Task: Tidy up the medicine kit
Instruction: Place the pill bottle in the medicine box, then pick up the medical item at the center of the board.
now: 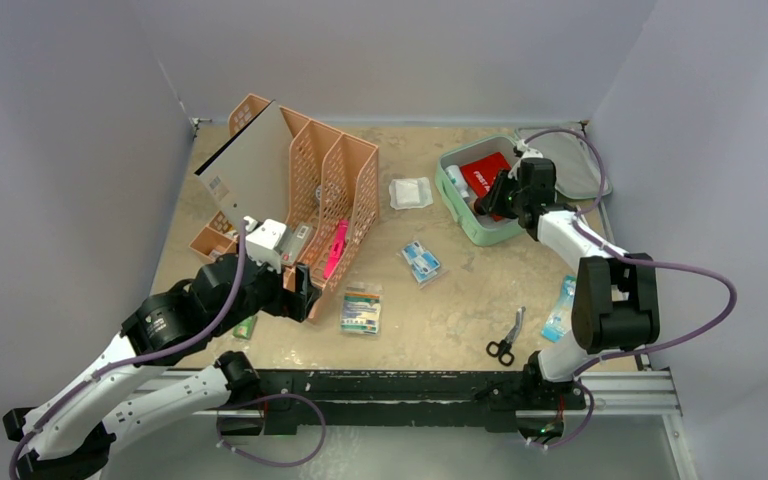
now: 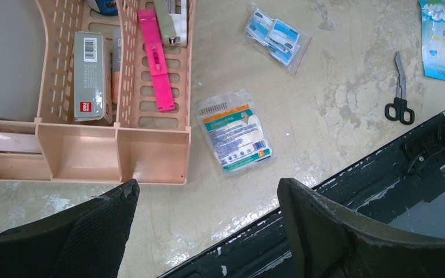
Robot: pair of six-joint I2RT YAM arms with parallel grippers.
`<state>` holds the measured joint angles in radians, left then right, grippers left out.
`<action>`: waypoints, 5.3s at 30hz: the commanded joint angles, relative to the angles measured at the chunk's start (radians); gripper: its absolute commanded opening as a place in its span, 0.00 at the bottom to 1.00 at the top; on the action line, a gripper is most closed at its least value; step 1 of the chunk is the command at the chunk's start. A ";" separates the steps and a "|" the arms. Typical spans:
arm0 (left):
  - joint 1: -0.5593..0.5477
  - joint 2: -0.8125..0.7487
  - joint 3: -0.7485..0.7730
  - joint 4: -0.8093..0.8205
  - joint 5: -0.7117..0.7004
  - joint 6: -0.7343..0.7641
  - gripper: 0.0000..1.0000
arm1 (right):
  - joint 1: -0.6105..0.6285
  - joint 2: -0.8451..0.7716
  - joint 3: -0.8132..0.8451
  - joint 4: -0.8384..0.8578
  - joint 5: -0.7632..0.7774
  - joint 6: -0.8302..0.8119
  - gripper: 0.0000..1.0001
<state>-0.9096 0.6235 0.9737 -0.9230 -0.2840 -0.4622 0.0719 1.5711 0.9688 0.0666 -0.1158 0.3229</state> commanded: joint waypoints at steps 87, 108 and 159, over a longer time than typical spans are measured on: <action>0.003 -0.119 -0.096 0.023 -0.067 0.037 0.89 | 0.005 0.480 0.602 -0.070 -0.027 0.120 0.17; 0.004 -0.126 -0.096 0.023 -0.080 0.042 0.89 | 0.063 0.569 0.695 -0.159 -0.098 0.044 0.18; 0.003 -0.186 -0.109 0.014 -0.100 0.022 0.89 | 0.615 0.038 0.154 -0.369 0.282 -0.128 0.47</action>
<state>-0.9096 0.4461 0.8680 -0.9295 -0.3676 -0.4347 0.6384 1.5589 1.0664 -0.3321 0.0723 0.2634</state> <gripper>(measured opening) 0.890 0.453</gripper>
